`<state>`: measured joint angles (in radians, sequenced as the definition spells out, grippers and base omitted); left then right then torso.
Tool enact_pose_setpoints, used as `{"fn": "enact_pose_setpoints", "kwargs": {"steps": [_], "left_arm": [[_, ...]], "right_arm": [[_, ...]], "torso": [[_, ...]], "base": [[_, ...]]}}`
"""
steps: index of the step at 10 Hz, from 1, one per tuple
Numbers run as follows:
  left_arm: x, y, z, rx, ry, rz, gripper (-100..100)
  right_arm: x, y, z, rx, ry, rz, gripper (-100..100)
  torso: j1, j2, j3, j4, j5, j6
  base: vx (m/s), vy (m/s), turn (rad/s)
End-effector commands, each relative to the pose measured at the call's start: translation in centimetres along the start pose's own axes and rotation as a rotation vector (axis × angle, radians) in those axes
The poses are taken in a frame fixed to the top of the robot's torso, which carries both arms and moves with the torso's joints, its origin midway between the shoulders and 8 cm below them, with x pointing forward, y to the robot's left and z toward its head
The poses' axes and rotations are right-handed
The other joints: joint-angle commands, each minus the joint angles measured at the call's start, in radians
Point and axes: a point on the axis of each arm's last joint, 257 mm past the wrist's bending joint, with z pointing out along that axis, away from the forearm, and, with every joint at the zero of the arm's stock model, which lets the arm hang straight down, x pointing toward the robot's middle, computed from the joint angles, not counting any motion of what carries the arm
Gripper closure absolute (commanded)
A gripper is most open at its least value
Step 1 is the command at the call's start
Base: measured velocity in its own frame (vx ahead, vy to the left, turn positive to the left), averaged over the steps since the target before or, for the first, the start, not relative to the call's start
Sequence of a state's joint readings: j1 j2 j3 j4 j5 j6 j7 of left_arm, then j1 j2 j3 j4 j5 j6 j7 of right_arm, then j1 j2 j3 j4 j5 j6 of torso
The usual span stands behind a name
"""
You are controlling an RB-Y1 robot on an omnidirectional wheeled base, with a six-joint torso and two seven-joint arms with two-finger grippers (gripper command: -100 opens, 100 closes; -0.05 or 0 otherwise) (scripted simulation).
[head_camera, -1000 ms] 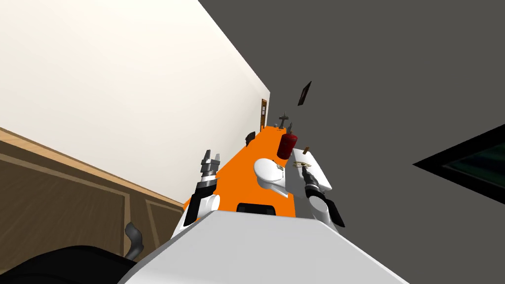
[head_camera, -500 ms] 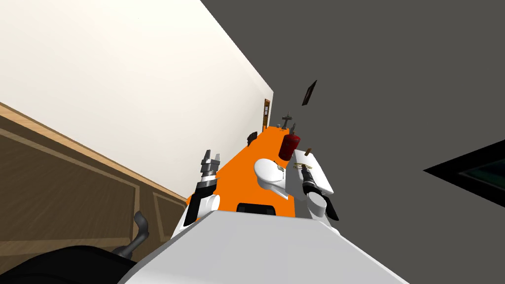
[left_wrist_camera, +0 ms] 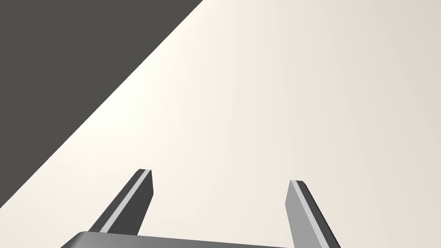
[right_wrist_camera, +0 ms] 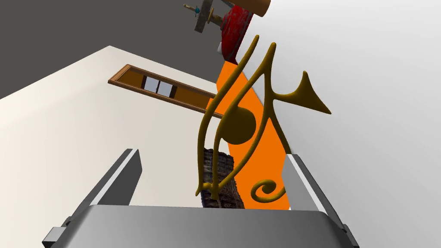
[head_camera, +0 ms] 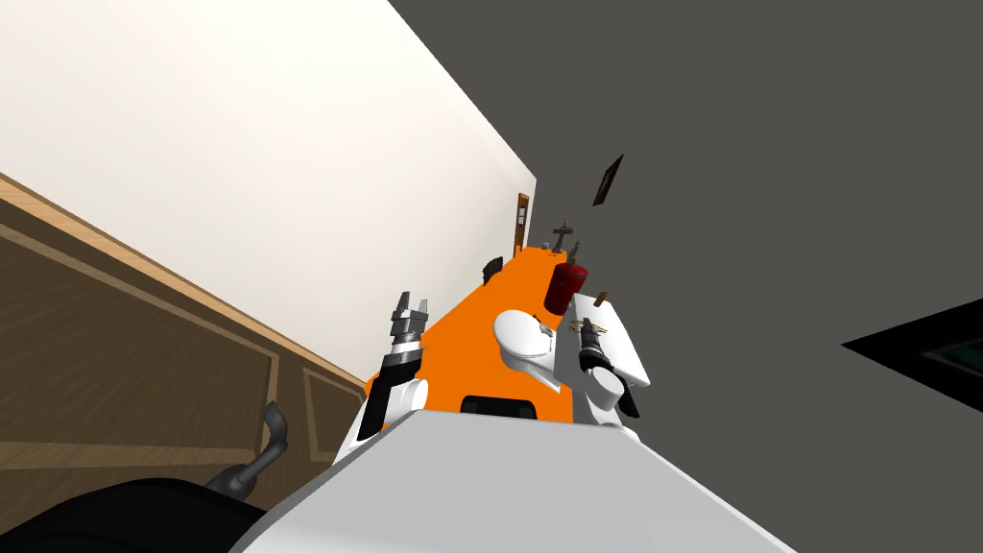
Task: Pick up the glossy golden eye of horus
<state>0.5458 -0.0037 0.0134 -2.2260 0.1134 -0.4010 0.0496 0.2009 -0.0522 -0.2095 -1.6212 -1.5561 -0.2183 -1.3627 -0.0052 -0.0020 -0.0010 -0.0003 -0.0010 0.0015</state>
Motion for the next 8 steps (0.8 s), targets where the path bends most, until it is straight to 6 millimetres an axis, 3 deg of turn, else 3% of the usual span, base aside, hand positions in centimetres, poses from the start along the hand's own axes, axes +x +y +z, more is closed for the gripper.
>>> {"fn": "enact_pose_setpoints", "kwargs": {"steps": [1,3,4,5,7,8], "left_arm": [[0.0,0.0,0.0,0.0,0.0,0.0,0],[0.0,0.0,0.0,0.0,0.0,0.0,0],[0.0,0.0,0.0,0.0,0.0,0.0,0],[0.0,0.0,0.0,0.0,0.0,0.0,0],[0.0,0.0,-0.01,0.0,0.0,0.0,0],[0.0,0.0,0.0,0.0,0.0,0.0,0]], "right_arm": [[-1.0,-0.18,-0.13,-0.008,-0.003,0.064,-100],[-1.14,-0.12,-0.15,-0.009,-0.003,0.07,-100],[-1.21,-0.15,-0.15,-0.009,-0.004,0.072,0],[-1.11,-0.35,-0.2,-0.007,-0.006,0.07,-100],[-1.07,-0.4,-0.23,-0.006,-0.006,0.072,-100],[-1.08,-0.44,-0.23,-0.006,-0.007,0.07,100]], "torso": [[0.0,0.0,0.0,0.0,0.0,0.0],[0.0,-0.001,0.0,0.0,0.0,0.0],[0.002,0.0,0.0,0.0,0.0,0.0],[0.003,0.001,0.001,0.0,0.001,0.0],[0.0,-0.005,-0.003,-0.001,0.0,0.0],[0.002,-0.003,-0.002,-0.001,0.0,0.0]], "base": [[0.033,-0.055,0.025],[0.025,-0.033,0.018],[0.0,0.0,0.0],[0.069,-0.031,-0.021],[0.089,-0.037,-0.009],[0.007,-0.003,-0.003]]}}
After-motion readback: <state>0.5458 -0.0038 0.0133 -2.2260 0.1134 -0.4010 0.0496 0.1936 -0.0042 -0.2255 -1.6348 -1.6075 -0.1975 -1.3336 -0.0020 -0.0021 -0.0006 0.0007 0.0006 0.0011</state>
